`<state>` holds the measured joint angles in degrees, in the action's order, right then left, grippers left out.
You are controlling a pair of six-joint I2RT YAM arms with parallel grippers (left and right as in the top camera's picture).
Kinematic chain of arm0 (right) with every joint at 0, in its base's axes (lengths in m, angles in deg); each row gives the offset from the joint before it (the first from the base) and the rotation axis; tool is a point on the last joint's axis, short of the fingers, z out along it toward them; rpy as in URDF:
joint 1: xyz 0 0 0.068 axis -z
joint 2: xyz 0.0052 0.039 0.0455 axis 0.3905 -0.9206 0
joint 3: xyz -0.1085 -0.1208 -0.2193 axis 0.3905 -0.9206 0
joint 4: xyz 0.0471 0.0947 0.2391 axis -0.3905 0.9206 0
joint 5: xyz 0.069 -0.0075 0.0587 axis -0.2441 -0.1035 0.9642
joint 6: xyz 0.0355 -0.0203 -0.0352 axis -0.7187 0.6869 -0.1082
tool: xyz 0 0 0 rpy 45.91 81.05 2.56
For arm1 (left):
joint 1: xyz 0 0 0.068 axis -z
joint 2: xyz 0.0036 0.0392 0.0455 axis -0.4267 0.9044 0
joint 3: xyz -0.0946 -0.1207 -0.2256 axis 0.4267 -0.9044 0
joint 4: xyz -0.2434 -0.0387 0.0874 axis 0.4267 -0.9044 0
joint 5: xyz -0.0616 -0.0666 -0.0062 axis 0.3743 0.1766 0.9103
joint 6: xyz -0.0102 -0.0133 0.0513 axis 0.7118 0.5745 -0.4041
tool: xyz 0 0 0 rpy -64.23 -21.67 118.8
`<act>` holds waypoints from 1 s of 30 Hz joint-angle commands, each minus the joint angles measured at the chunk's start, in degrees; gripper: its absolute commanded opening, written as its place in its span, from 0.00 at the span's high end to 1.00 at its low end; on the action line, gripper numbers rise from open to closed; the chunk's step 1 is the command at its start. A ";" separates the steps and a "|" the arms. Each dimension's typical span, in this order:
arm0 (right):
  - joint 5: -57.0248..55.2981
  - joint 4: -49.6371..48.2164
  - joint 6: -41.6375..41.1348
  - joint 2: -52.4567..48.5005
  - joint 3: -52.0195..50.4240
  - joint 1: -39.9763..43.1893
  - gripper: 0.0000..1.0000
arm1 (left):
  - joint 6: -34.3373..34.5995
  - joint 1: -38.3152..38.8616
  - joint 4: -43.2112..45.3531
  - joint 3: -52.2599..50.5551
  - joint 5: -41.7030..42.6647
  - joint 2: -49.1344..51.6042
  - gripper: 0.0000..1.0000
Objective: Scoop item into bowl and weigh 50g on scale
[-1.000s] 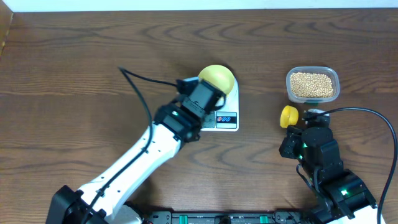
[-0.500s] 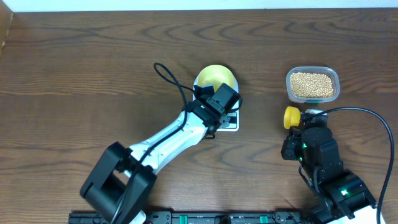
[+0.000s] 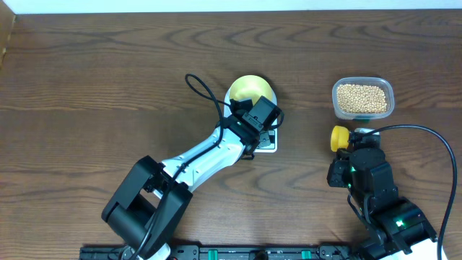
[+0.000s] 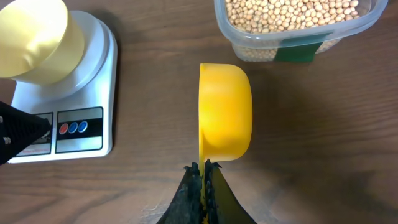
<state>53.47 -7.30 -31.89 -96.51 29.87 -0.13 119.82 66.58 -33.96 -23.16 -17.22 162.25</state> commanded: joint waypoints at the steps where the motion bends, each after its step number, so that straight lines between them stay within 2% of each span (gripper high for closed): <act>1: -0.94 0.57 0.98 0.33 0.76 0.20 0.99 | 0.33 0.02 -0.02 -0.13 0.26 1.11 0.93; 30: -0.94 0.79 0.98 0.33 0.76 0.20 0.99 | 0.33 0.02 1.01 -0.13 1.18 3.45 0.93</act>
<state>53.47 -6.58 -31.48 -96.51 29.89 -0.13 119.84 66.58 -33.35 -23.16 -16.85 164.50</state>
